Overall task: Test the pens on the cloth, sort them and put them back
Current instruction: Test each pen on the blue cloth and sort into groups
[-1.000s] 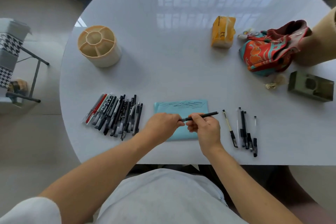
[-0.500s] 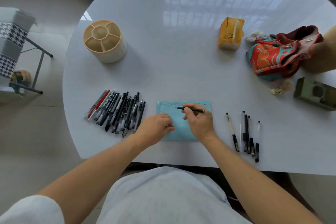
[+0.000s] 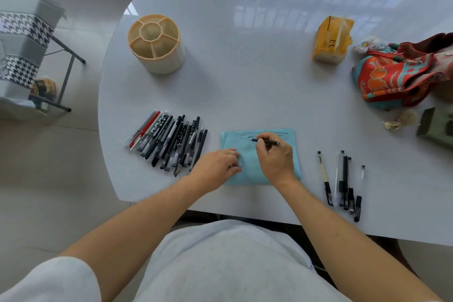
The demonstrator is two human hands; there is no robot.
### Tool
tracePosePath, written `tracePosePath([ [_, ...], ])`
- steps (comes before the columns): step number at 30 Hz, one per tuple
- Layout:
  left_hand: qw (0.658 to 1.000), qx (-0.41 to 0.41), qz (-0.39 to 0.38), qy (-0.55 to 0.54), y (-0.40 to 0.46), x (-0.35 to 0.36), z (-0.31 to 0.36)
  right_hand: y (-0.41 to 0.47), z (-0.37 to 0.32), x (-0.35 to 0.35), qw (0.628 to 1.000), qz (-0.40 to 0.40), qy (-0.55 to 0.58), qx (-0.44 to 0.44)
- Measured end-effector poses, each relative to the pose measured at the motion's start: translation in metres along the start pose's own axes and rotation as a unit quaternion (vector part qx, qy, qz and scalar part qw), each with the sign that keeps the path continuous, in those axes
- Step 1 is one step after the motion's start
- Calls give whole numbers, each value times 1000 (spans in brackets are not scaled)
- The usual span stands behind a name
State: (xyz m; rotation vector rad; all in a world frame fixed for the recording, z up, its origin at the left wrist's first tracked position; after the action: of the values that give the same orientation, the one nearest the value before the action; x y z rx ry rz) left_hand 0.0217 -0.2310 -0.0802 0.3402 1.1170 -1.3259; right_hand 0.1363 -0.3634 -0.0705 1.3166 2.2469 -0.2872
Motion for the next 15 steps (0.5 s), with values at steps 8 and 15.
tracePosePath([
  [8, 999, -41, -9, -34, 3, -7, 1, -18, 1, -32, 973, 62, 196, 105],
  [15, 996, -60, 8, -59, -3, -13, 4, -24, -16, -32, 971, 45, 213, 100],
])
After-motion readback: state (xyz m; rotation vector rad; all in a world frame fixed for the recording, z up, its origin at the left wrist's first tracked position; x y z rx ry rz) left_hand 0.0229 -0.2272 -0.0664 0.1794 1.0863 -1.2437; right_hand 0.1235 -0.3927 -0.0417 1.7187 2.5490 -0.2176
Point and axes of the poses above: each hand's wrist, its own y-axis towards the middle knuckle, its own x-axis out of the palm, z = x × y, the point moved 6 cm from there along y, towards the middle knuckle, and after that the axes turned 15 degrees about -x, right-handed, at the moved point
